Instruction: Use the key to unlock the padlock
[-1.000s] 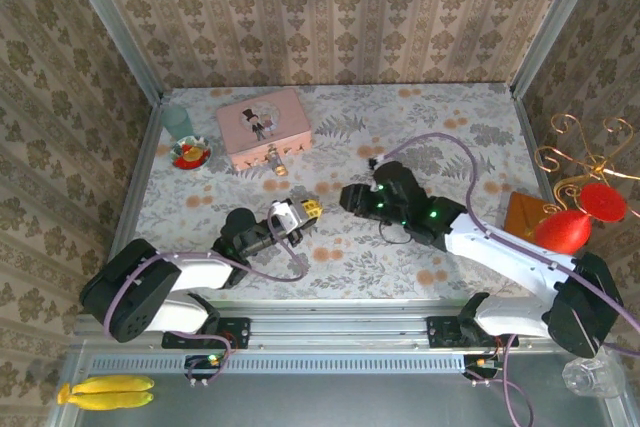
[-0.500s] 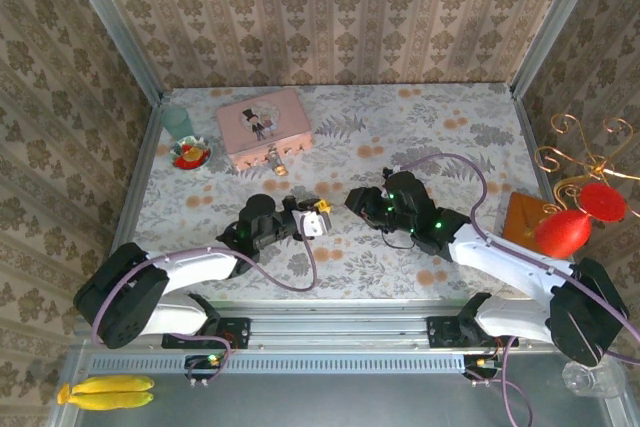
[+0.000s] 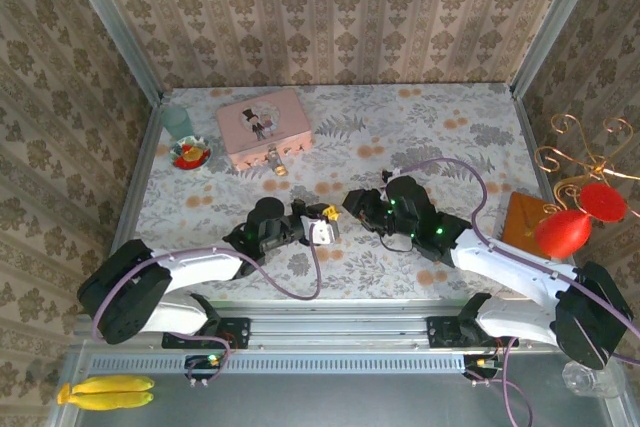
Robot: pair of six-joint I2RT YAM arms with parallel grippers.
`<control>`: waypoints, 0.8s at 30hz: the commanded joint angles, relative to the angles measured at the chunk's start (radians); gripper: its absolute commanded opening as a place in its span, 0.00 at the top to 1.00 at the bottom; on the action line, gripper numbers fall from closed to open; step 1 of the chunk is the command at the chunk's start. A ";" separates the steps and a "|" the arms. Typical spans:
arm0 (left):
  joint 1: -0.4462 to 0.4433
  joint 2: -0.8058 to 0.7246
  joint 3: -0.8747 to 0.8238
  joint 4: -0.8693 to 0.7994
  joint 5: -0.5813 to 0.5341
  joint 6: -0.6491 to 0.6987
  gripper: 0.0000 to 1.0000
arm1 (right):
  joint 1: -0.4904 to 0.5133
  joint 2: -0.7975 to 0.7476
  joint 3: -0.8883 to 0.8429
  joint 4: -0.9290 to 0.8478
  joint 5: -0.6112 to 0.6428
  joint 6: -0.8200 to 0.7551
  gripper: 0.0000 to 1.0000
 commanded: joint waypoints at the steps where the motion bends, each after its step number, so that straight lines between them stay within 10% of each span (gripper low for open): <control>1: -0.012 0.014 0.015 0.031 -0.009 0.012 1.00 | 0.014 0.010 0.002 -0.038 0.001 0.003 0.68; 24: -0.037 0.037 0.008 0.074 -0.059 0.002 1.00 | 0.043 0.072 0.009 -0.037 0.007 0.022 0.83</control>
